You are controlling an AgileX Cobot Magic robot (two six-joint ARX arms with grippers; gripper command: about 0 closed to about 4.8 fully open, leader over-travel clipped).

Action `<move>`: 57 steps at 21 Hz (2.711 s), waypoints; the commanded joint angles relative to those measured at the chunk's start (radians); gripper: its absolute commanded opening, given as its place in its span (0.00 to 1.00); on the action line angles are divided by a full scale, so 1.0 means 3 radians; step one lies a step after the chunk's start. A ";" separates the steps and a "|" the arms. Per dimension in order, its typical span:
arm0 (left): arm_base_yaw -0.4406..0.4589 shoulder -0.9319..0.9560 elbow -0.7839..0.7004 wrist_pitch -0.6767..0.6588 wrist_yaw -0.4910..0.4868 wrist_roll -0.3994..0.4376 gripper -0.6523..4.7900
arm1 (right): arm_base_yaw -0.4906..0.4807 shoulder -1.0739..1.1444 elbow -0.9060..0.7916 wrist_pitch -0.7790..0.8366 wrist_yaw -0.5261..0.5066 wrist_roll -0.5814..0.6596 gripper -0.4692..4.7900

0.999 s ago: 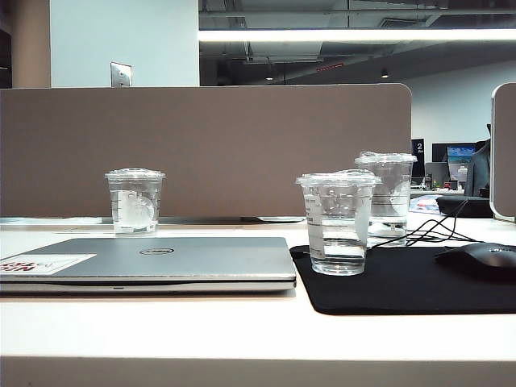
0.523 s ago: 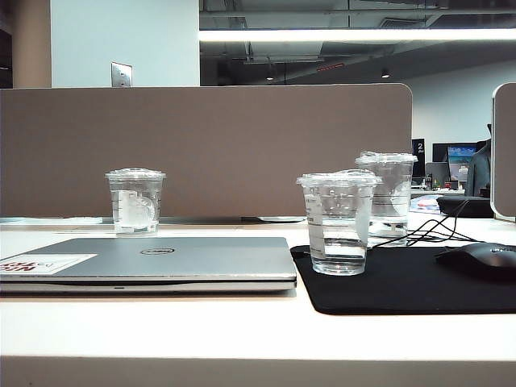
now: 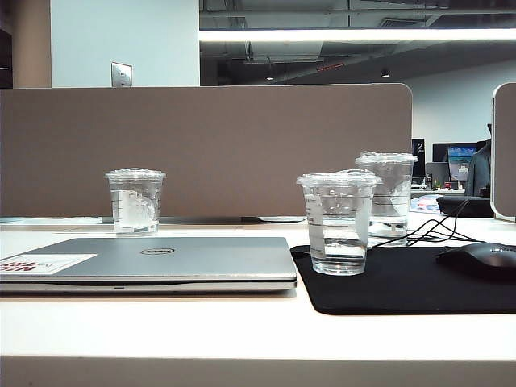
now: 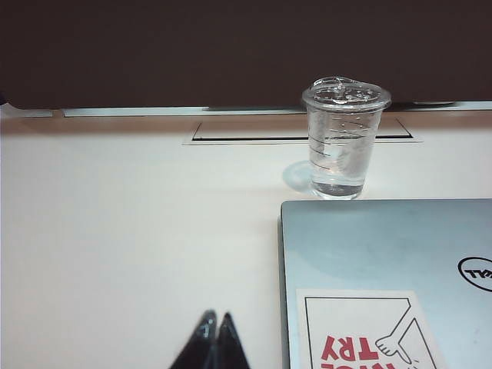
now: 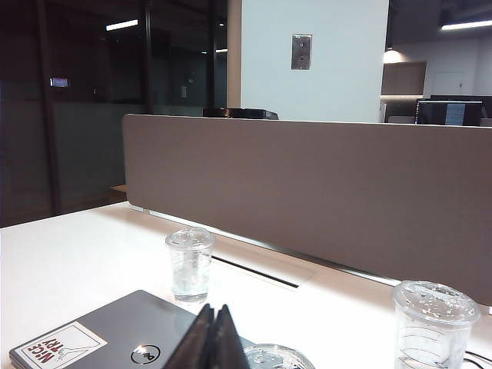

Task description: Pick up the coffee cup on the middle and place it on the right side of the laptop.

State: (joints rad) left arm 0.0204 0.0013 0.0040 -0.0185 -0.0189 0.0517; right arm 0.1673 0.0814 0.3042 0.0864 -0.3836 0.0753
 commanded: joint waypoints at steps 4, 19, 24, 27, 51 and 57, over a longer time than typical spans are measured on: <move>0.0001 -0.0001 0.0011 0.0041 -0.0011 0.0001 0.11 | 0.0003 0.0003 0.0015 0.0043 0.0000 0.0010 0.08; 0.0001 -0.0001 0.0011 0.0041 -0.0011 0.0001 0.11 | 0.0001 -0.0003 0.0015 0.0043 0.0000 0.0010 0.08; 0.0001 -0.0001 0.0011 0.0041 -0.0010 0.0001 0.11 | 0.0001 -0.0022 0.0010 0.0009 0.0039 -0.0019 0.08; 0.0001 -0.0001 0.0011 0.0041 -0.0010 0.0001 0.11 | -0.0009 -0.0045 -0.0011 -0.0033 0.0418 -0.0060 0.08; 0.0003 0.0000 0.0011 0.0041 -0.0011 0.0001 0.11 | -0.0557 -0.0273 -0.1012 -0.0123 0.1333 0.0011 0.08; 0.0003 0.0000 0.0011 0.0041 -0.0011 0.0001 0.11 | -0.0806 -0.0273 -0.1012 -0.0102 0.1115 0.0011 0.08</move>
State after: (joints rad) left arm 0.0212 0.0013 0.0040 -0.0189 -0.0189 0.0517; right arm -0.0700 0.0013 0.0055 0.0357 -0.0334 0.0753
